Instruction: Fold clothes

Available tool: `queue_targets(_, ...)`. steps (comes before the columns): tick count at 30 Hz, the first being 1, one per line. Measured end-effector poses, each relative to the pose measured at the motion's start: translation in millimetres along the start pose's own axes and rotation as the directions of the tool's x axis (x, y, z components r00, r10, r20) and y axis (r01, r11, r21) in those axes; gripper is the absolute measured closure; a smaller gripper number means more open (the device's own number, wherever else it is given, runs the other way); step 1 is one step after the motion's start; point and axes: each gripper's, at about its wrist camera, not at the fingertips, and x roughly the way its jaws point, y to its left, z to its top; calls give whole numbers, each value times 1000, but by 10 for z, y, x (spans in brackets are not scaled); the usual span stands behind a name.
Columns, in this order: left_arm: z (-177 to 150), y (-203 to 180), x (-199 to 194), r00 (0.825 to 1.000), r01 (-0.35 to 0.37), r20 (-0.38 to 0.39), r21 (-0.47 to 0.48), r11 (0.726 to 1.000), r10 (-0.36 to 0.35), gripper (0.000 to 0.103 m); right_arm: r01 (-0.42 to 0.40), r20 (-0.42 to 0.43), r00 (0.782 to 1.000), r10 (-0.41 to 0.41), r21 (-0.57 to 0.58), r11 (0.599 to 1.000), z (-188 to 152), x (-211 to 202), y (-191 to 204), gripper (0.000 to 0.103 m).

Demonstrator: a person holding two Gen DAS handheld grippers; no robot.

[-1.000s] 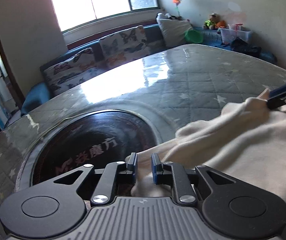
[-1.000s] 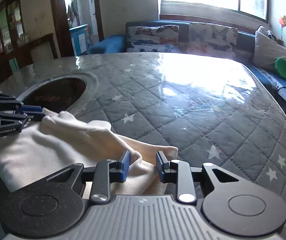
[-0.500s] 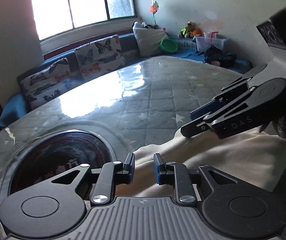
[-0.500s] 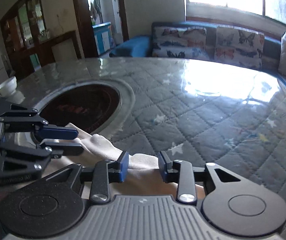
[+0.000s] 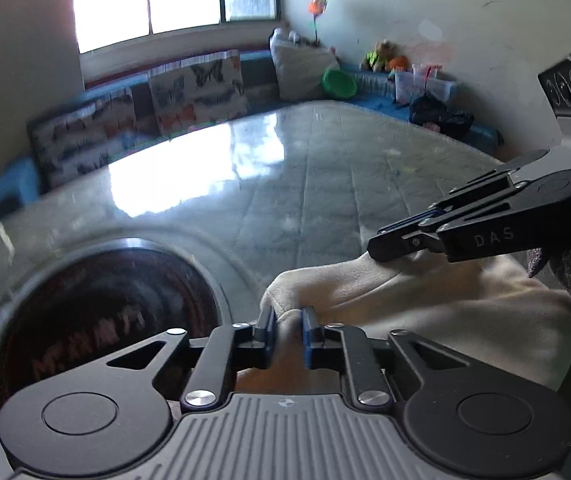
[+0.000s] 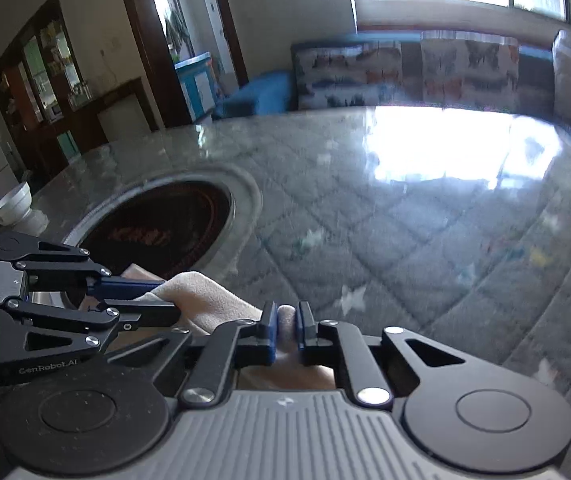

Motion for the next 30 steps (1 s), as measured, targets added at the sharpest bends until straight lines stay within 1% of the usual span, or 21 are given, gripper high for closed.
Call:
queue_targets(2, 48, -49, -2, 1000, -20, 22, 18, 1000, 20, 88, 14, 38, 999, -13, -9, 1000, 42, -60, 27, 95)
queue_targets(4, 66, -75, 99, 999, -45, 8, 29, 999, 44, 86, 33, 53, 998, -32, -20, 999, 75, -48, 38, 95)
queue_targets(6, 40, -76, 245, 997, -72, -20, 34, 997, 73, 76, 57, 42, 998, -56, -19, 998, 57, 43, 22, 95)
queue_targets(7, 23, -64, 299, 996, -85, -29, 25, 996, 85, 67, 68, 29, 997, -68, -16, 998, 37, 100, 9, 95)
queue_targets(8, 20, -46, 311, 995, -92, -29, 15, 996, 93, 62, 79, 17, 997, -79, -13, 997, 17, 154, -5, 95)
queue_targets(9, 24, -26, 306, 995, -96, -26, 8, 995, 96, 59, 84, 6, 996, -84, -10, 996, 0, 193, -18, 93)
queue_targets(10, 28, -5, 300, 995, -100, -23, 1, 995, 100, 56, 91, -3, 996, -91, -7, 996, -17, 226, -31, 88)
queue_targets(11, 37, 14, 289, 994, -103, -21, -4, 995, 103, 53, 101, 0, 995, -101, -6, 995, -25, 230, -41, 86)
queue_targets(13, 51, 33, 219, 994, -111, -5, -11, 994, 111, 51, 110, 14, 994, -110, -2, 994, -6, 197, -59, 84)
queue_targets(16, 75, 41, 91, 992, -124, 31, -18, 992, 124, 51, 103, 59, 993, -103, 8, 995, 40, 14, -54, 84)
queue_targets(18, 99, 9, -8, 990, -123, 65, -20, 992, 124, 53, 70, 68, 995, -69, -11, 997, 43, -98, 5, 84)
queue_targets(19, 109, -10, -49, 990, -114, 78, -24, 993, 116, 57, 55, 59, 997, -53, -22, 998, 24, -123, 42, 84)
queue_targets(20, 118, -28, -90, 990, -105, 91, -27, 994, 108, 68, 39, 50, 998, -37, -33, 999, 5, -148, 80, 84)
queue_targets(21, 124, -44, -107, 992, -84, 92, -37, 996, 87, 74, 25, 41, 999, -24, -42, 999, -16, -166, 113, 84)
queue_targets(22, 127, -60, -113, 994, -56, 89, -49, 997, 60, 79, 22, 29, 999, -21, -43, 999, -50, -148, 127, 84)
queue_targets(25, 106, -144, -33, 997, -18, 68, -40, 999, 21, 82, 44, 2, 999, -44, -7, 999, -150, -57, 75, 84)
queue_targets(28, 43, -178, 131, 1000, -17, 20, -35, 999, 18, 82, 58, -1, 998, -58, 38, 998, -221, 8, -21, 89)
queue_targets(30, -3, -153, 207, 999, -32, -2, -47, 998, 32, 81, 71, 11, 997, -71, 35, 997, -214, -45, -11, 89)
